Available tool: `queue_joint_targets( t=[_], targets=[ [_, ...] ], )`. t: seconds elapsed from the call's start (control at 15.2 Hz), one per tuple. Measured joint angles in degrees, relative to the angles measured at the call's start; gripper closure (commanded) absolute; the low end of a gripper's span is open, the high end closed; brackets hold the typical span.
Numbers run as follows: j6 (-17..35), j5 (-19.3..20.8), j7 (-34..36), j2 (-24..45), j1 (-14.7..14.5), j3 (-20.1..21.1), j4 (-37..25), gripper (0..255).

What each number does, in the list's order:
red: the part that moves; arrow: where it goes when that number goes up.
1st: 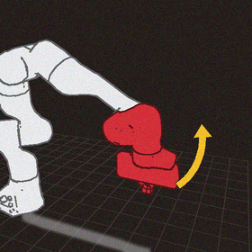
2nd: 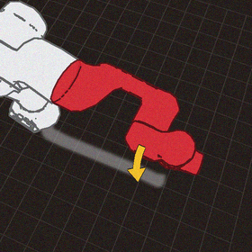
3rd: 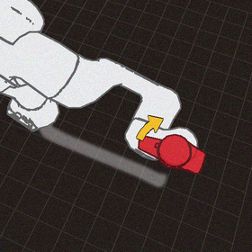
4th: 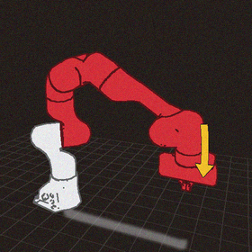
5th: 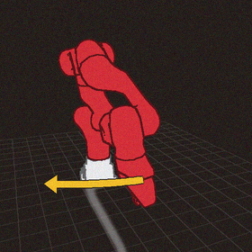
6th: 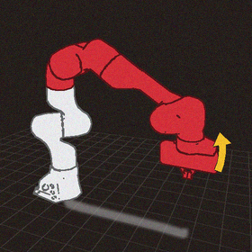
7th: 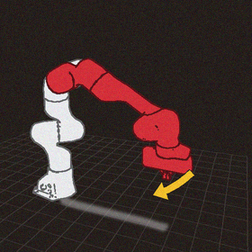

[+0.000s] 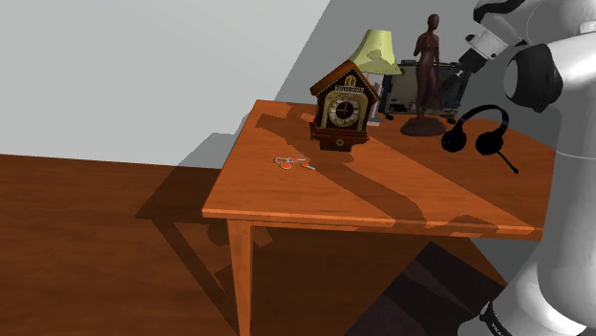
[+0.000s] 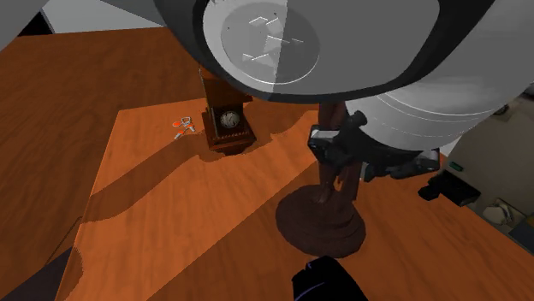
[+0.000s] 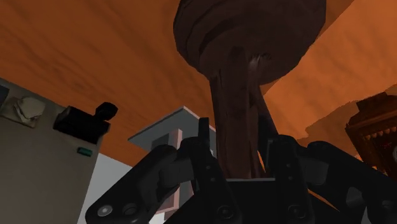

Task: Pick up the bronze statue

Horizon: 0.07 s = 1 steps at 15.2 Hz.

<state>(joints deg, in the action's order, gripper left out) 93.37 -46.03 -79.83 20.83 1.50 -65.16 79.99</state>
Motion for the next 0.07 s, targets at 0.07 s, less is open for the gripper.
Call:
queue_joint_targets(
  t=[0.07],
  targets=[
    [-0.5,-0.1,0.2,0.2,0.4,0.1,-0.7,255]
  ],
)
